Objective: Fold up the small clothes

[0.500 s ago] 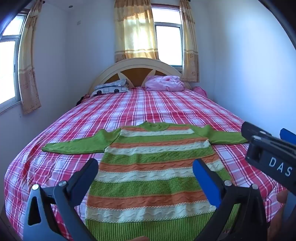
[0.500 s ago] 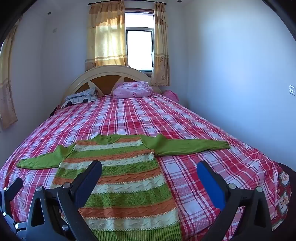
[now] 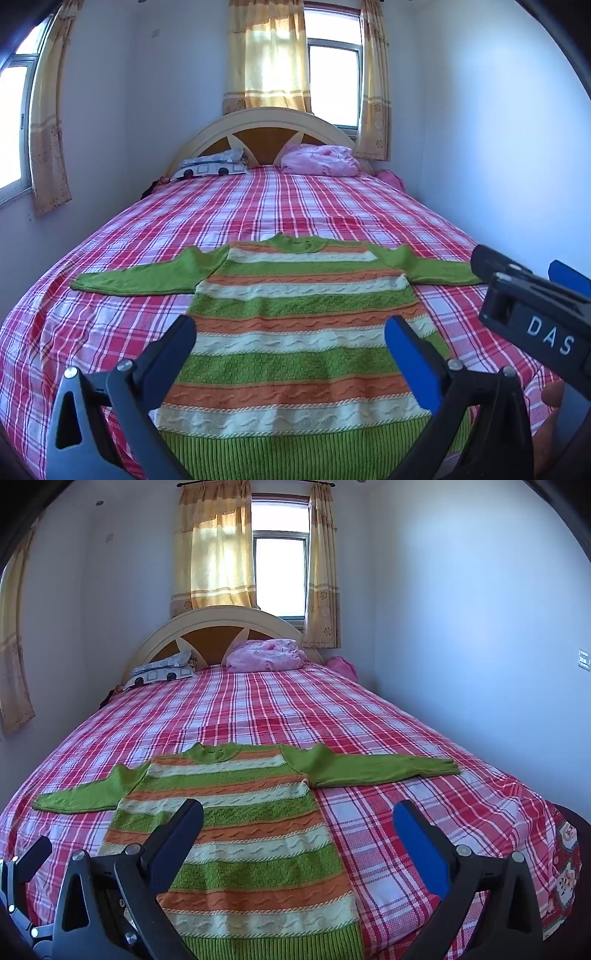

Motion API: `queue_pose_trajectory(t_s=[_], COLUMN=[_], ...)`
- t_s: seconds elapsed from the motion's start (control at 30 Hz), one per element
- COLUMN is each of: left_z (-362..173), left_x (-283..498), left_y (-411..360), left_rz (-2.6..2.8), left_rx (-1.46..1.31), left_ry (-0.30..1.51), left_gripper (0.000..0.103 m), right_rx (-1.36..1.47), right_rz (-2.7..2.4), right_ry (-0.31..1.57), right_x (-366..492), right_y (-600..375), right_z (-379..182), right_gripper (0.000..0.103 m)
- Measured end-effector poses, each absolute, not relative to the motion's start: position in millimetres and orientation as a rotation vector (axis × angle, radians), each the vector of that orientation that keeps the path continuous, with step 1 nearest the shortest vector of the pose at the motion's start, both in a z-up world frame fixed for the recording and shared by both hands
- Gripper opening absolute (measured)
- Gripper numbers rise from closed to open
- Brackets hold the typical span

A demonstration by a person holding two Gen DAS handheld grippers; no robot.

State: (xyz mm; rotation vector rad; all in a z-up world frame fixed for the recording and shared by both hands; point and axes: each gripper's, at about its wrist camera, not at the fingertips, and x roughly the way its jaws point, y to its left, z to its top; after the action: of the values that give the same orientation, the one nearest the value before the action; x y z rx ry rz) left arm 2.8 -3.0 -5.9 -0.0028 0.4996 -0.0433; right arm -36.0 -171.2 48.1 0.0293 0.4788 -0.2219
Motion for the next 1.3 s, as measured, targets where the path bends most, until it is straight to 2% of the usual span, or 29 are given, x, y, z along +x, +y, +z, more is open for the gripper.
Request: queue_pose_trajectory(t_s=[1.3], left_z=[-14], left_x=[11], left_y=[7], left_rz=[0.013], left_rx=[0.014], left_ry=[0.538], left_gripper=[0.103], right_rx=[0.031], right_rz=[-0.226], right_ry=[0.519], right_x=[-29], right_y=[-171], right_z=[37], right_gripper=[0.102])
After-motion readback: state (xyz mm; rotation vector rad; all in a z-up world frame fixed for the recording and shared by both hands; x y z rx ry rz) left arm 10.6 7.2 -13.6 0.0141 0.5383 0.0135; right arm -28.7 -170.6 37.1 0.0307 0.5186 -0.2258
